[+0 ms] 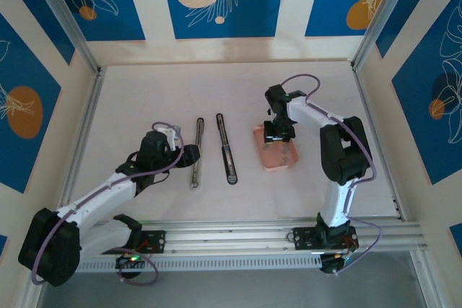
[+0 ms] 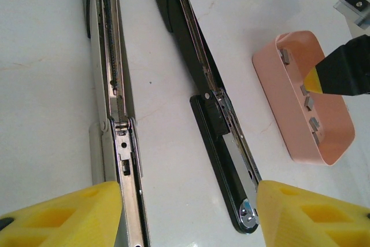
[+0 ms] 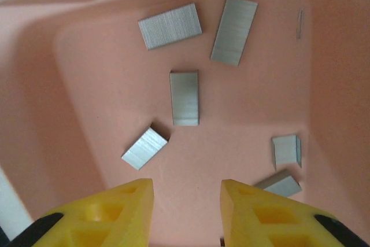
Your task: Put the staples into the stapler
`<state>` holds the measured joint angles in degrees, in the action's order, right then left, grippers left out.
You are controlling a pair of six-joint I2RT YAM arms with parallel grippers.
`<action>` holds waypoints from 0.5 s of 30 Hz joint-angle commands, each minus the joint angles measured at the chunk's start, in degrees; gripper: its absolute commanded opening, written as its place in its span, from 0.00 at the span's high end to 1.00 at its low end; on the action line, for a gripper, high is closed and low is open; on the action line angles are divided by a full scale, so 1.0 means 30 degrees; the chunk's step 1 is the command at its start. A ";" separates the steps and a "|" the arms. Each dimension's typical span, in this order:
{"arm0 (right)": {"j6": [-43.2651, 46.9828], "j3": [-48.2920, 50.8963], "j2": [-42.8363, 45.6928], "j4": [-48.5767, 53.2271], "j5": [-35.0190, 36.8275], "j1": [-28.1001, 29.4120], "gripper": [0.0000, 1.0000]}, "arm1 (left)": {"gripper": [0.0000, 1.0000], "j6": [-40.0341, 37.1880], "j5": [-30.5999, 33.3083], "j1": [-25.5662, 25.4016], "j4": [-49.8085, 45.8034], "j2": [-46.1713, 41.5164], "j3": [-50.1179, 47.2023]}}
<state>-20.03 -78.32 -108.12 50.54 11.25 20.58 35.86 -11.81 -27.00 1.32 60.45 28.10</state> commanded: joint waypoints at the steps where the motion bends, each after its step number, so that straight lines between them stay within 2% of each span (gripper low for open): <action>1: 0.0427 -0.0749 -0.0531 -0.0222 0.0088 -0.0088 0.65 | 0.37 0.0046 -0.0149 0.0212 0.0526 0.0034 -0.0021; 15: 0.1012 -0.1696 -0.1942 -0.1113 -0.0291 -0.0563 0.70 | 0.38 0.0002 -0.0222 0.0215 0.0526 0.0649 0.0312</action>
<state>-18.02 -81.78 -112.42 47.35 11.57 19.33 35.88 -11.81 -27.00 1.32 62.02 28.10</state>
